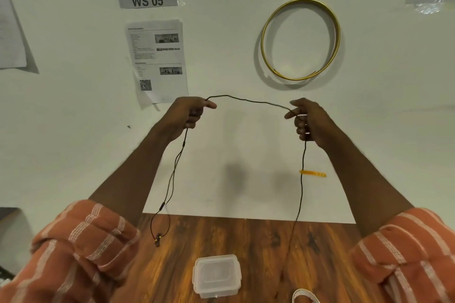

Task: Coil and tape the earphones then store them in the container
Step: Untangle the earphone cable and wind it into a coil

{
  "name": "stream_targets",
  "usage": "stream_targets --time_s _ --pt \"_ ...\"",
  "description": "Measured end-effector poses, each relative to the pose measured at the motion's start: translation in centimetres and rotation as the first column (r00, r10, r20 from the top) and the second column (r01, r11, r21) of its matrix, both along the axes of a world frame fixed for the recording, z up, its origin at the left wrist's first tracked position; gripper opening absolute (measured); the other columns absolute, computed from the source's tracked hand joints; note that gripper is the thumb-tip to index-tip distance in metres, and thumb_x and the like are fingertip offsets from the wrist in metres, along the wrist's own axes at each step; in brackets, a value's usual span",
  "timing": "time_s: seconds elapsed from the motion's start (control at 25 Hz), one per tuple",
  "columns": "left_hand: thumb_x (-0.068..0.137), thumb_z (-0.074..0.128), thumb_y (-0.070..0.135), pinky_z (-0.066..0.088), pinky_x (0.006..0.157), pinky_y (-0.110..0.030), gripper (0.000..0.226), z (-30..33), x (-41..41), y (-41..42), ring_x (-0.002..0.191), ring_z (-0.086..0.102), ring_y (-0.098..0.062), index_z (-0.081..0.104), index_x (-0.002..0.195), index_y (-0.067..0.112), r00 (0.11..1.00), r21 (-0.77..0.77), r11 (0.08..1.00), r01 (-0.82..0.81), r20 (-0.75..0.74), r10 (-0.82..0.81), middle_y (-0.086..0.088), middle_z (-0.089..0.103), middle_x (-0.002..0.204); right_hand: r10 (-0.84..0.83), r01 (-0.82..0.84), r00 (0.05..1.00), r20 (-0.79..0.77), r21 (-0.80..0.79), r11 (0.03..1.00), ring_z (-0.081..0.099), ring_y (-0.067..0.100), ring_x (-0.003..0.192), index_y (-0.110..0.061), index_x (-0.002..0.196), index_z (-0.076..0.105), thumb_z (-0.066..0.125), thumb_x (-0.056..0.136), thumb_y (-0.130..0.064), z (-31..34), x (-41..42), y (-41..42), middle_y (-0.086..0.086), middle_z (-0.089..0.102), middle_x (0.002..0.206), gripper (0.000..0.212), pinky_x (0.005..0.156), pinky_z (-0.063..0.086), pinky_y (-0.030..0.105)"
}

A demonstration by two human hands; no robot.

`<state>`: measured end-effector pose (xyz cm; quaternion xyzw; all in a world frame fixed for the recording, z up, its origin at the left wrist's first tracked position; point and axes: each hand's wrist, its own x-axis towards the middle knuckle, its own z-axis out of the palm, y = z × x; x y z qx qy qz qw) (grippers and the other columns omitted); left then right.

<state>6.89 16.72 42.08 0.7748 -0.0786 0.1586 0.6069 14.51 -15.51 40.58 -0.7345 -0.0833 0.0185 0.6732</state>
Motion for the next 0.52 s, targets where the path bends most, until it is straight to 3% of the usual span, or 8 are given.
stream_targets --time_s 0.12,0.2,0.24,0.32,0.36,0.44,0.52 --pt "0.092 0.052 0.019 0.011 0.051 -0.028 0.026 2.6 0.0 -2.7 0.054 0.016 -0.014 0.075 0.099 0.008 0.999 0.160 0.987 0.029 0.034 -0.034 0.010 0.029 0.053 0.080 -0.060 0.993 0.083 -0.225 0.973 0.066 0.023 0.068 -0.008 0.100 0.070 0.064 0.080 -0.052 -0.5 -1.2 1.8 0.008 0.071 0.076 0.048 0.070 0.051 0.035" --pt "0.092 0.054 0.015 0.016 0.047 -0.024 0.023 3.7 -0.1 -5.1 0.049 0.022 -0.012 0.076 0.093 0.009 0.997 0.272 0.960 0.060 0.023 -0.069 0.011 0.035 0.049 0.191 -0.138 0.961 0.198 -0.253 0.958 0.070 0.020 0.093 -0.018 0.112 0.067 0.060 0.082 -0.063 0.4 -2.4 4.3 0.004 0.076 0.100 0.054 0.086 0.049 0.042" --pt "0.091 0.055 0.014 0.020 0.046 -0.023 0.021 4.0 -0.1 -6.1 0.047 0.026 -0.010 0.075 0.087 0.011 0.997 0.312 0.948 0.060 0.023 -0.071 0.010 0.039 0.049 0.289 -0.229 0.932 0.220 -0.261 0.938 0.070 0.019 0.097 -0.020 0.115 0.064 0.057 0.084 -0.066 1.2 -3.1 5.6 0.002 0.076 0.102 0.056 0.089 0.049 0.043" --pt "0.088 0.056 0.009 0.027 0.046 -0.023 0.018 3.9 0.2 -7.3 0.046 0.033 -0.009 0.070 0.078 0.013 0.998 0.345 0.938 0.042 0.036 -0.057 0.005 0.049 0.053 0.483 -0.433 0.856 0.187 -0.252 0.865 0.067 0.018 0.073 -0.014 0.107 0.065 0.056 0.090 -0.060 2.2 -4.0 7.5 0.002 0.071 0.079 0.050 0.080 0.054 0.039" --pt "0.087 0.057 0.007 0.029 0.047 -0.023 0.016 3.4 0.2 -7.2 0.046 0.035 -0.009 0.068 0.078 0.013 0.998 0.333 0.942 0.044 0.032 -0.058 0.002 0.052 0.055 0.525 -0.483 0.833 0.177 -0.232 0.844 0.053 0.016 0.056 -0.012 0.099 0.066 0.057 0.093 -0.052 2.4 -4.0 7.7 0.000 0.057 0.063 0.042 0.064 0.054 0.031" --pt "0.088 0.063 0.010 0.040 0.048 -0.024 0.008 1.6 -0.1 -5.9 0.047 0.040 -0.012 0.068 0.082 0.013 0.997 0.251 0.965 0.079 -0.006 -0.080 0.003 0.049 0.052 0.460 -0.432 0.865 0.203 -0.166 0.886 0.024 0.011 0.048 -0.011 0.086 0.065 0.057 0.097 -0.040 2.4 -3.2 6.8 -0.006 0.032 0.054 0.032 0.041 0.029 0.019" --pt "0.089 0.066 0.012 0.051 0.059 -0.027 0.004 -1.5 -0.5 -4.1 0.049 0.048 -0.016 0.069 0.087 0.011 0.993 0.162 0.981 0.108 -0.062 -0.099 0.005 0.044 0.049 0.297 -0.294 0.929 0.220 -0.048 0.955 0.018 0.010 0.048 -0.012 0.079 0.061 0.057 0.097 -0.033 2.3 -1.8 5.0 -0.008 0.027 0.051 0.028 0.038 0.015 0.019"
